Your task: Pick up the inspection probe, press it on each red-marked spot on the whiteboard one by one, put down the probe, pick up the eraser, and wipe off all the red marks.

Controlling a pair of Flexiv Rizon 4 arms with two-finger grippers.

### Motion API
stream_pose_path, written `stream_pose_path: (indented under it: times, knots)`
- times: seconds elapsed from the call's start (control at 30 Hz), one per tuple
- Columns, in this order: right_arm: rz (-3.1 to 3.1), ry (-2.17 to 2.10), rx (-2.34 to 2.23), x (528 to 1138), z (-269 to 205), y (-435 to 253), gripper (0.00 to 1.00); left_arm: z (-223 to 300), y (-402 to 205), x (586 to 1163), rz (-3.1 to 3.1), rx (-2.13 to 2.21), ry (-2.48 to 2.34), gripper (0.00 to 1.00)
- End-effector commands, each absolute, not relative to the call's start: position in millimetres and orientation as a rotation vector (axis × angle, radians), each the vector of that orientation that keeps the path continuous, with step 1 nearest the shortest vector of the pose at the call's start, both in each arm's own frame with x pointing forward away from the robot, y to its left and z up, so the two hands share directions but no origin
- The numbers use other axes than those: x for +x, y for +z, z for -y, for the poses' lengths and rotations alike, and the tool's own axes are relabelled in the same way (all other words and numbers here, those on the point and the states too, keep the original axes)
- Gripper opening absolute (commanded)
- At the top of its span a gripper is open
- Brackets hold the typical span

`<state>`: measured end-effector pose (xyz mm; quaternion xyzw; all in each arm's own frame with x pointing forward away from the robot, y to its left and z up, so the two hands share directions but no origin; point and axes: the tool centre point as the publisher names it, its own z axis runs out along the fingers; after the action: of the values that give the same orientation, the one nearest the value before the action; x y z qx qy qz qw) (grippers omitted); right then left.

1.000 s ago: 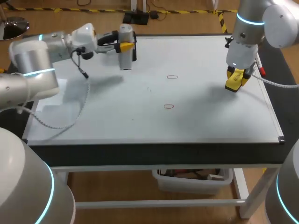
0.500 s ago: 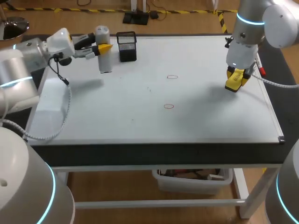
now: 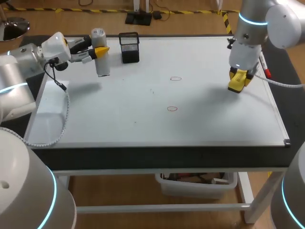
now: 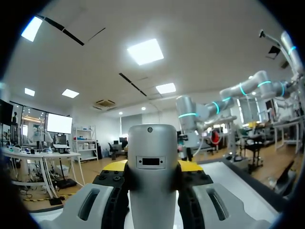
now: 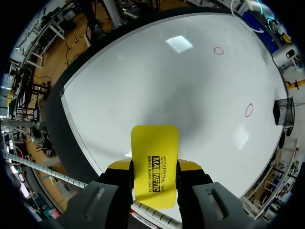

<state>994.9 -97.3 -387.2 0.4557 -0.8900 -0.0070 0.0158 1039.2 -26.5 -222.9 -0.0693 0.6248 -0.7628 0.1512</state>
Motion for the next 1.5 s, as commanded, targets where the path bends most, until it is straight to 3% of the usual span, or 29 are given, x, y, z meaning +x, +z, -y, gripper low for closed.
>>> stream_pose_path:
  times: [0.03, 0.77, 1.17, 1.5]
  knots:
    - [2.690, 0.035, 1.482, 1017, 66, -383, 0.00, 27, -223, 1039, -1.788, -0.197, -2.192, 0.00]
    - [2.292, 0.077, 2.008, 1082, -118, -401, 0.00, 27, -223, 1039, -1.788, -0.197, -2.192, 0.00]
    - [2.212, 0.075, 2.069, 1075, -147, -421, 0.00, 27, -223, 1039, -1.788, -0.197, -2.192, 0.00]
    - [2.200, 0.057, 2.059, 1078, -142, -433, 0.00, 27, -223, 1039, -1.788, -0.197, -2.192, 0.00]
